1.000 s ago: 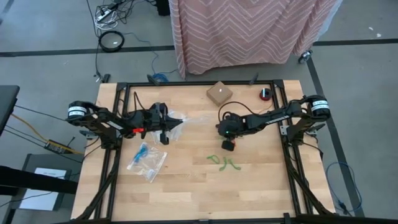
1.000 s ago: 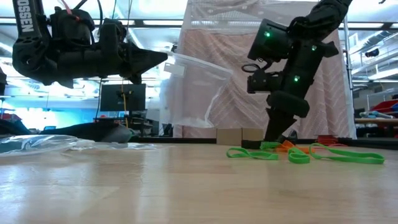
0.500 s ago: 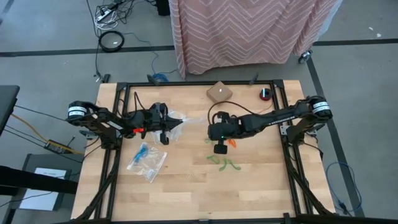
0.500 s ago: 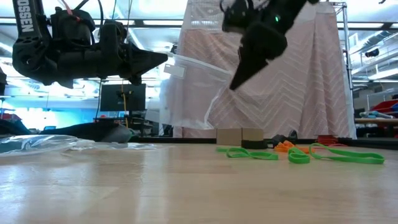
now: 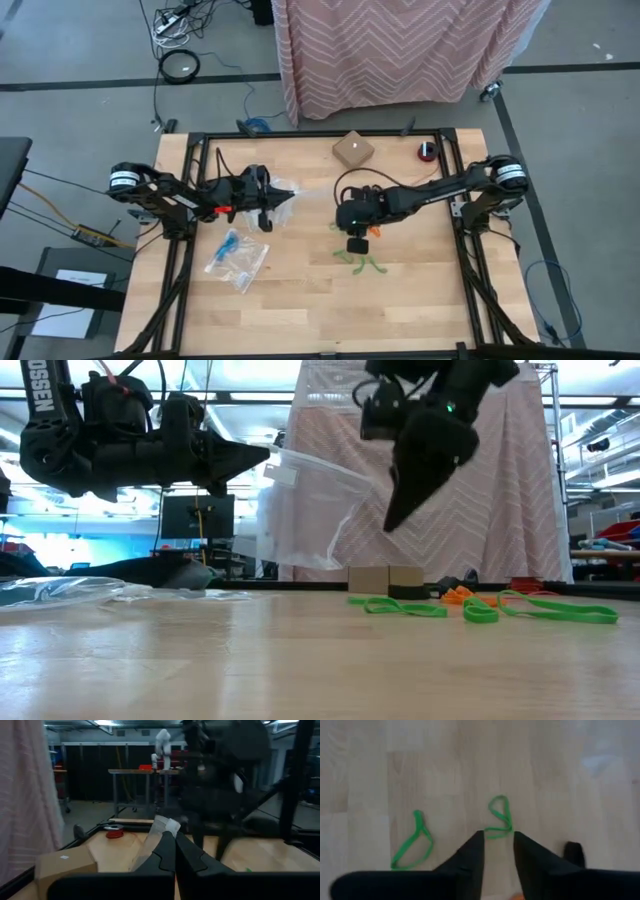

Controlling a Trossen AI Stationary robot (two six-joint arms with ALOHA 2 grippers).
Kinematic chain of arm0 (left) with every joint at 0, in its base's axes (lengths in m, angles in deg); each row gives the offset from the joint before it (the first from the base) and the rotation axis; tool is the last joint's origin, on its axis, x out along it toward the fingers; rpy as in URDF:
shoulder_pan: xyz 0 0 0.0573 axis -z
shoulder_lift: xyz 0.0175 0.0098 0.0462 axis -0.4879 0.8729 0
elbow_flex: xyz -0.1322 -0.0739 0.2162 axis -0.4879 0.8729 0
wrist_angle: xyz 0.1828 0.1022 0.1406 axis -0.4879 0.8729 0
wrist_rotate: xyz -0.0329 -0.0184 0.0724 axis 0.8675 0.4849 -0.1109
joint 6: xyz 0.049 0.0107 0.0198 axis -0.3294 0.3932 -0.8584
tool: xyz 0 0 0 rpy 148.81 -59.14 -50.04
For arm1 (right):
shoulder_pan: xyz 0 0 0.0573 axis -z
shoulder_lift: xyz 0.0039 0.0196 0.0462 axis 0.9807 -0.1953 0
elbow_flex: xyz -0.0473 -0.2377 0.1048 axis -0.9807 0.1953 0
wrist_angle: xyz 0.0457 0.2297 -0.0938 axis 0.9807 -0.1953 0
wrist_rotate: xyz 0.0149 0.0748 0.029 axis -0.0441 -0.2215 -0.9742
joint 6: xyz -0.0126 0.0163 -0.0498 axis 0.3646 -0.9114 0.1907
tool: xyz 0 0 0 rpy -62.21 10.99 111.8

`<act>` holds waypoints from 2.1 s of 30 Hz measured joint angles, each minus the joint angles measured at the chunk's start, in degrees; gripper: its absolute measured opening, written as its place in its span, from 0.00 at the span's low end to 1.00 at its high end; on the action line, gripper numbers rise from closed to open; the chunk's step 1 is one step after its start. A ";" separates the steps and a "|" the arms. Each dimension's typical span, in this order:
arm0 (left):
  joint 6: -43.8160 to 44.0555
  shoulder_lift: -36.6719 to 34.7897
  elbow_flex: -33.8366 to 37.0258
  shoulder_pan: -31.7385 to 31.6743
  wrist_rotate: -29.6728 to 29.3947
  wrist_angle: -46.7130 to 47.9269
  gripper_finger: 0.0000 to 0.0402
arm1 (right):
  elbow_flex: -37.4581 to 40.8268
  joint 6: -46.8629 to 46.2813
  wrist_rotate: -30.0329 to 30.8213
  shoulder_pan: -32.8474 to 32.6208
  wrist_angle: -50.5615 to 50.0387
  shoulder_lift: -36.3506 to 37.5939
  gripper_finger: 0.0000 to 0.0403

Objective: Sort rubber bands
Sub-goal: Put the green rubber band into the transparent zip bag

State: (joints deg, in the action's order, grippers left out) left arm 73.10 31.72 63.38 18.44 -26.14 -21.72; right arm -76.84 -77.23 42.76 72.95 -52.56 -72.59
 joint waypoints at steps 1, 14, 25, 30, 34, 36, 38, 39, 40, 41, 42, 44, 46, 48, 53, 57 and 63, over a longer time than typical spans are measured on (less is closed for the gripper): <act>0.07 0.00 0.01 0.00 -0.42 0.26 0.01 | 0.57 -0.25 -0.16 0.10 1.40 -0.82 0.29; 0.36 0.02 0.02 0.00 -1.03 1.24 0.01 | 0.91 -2.69 -0.43 2.97 6.81 -11.73 0.50; 0.36 0.02 0.00 0.00 -0.94 1.15 0.01 | 0.75 -3.41 -0.29 3.90 7.52 -12.65 0.04; 0.38 0.02 0.00 0.00 -0.94 1.14 0.01 | 0.90 -3.89 2.38 2.38 7.45 -12.03 0.01; 0.38 0.02 0.00 0.00 -0.94 1.15 0.01 | 1.06 -3.89 4.13 0.35 8.21 -8.64 0.00; 0.38 0.02 0.00 0.00 -0.97 1.15 0.01 | 1.01 -3.89 5.07 -0.73 8.92 -6.29 0.00; 0.39 0.02 0.00 0.00 -0.99 1.15 0.01 | 1.01 -3.89 6.29 -1.77 9.72 -3.80 0.00; 0.39 0.02 0.01 0.00 -0.99 1.15 0.01 | 1.01 -3.86 7.36 -2.31 10.56 -2.45 0.00; 0.42 0.02 0.00 0.00 -1.01 1.15 0.01 | 1.00 -3.51 8.49 -2.81 12.10 -1.01 0.00; 0.65 0.02 0.00 0.00 -1.01 1.15 0.01 | 0.96 -2.66 9.67 -3.36 13.22 0.50 0.00; 1.18 0.02 0.00 0.00 -1.01 1.15 0.01 | 0.96 -1.59 10.92 -3.80 14.56 1.80 0.00; 2.00 0.02 0.00 0.00 -1.01 1.16 0.01 | 0.96 1.67 13.08 -4.45 18.72 3.86 0.00; 2.41 0.02 0.00 0.00 -0.99 1.17 0.01 | 0.95 6.44 14.90 -4.77 23.47 5.71 0.00; 2.97 0.02 0.00 0.00 -0.99 1.15 0.01 | 0.87 11.27 16.48 -3.96 27.60 6.83 0.00; 3.85 0.02 0.00 0.00 -0.97 1.00 0.01 | 0.85 15.78 16.62 0.37 30.68 7.11 0.00; 4.27 0.02 0.00 0.00 -0.95 0.80 0.01 | 0.85 15.85 15.01 3.10 30.94 6.33 0.00; 4.27 0.02 0.00 0.00 -0.97 0.75 0.01 | 0.90 15.74 12.60 4.46 31.19 5.98 0.00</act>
State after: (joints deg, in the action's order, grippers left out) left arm 77.38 31.74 63.38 18.44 -27.10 -20.97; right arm -75.95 -61.49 55.35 77.41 -21.38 -66.60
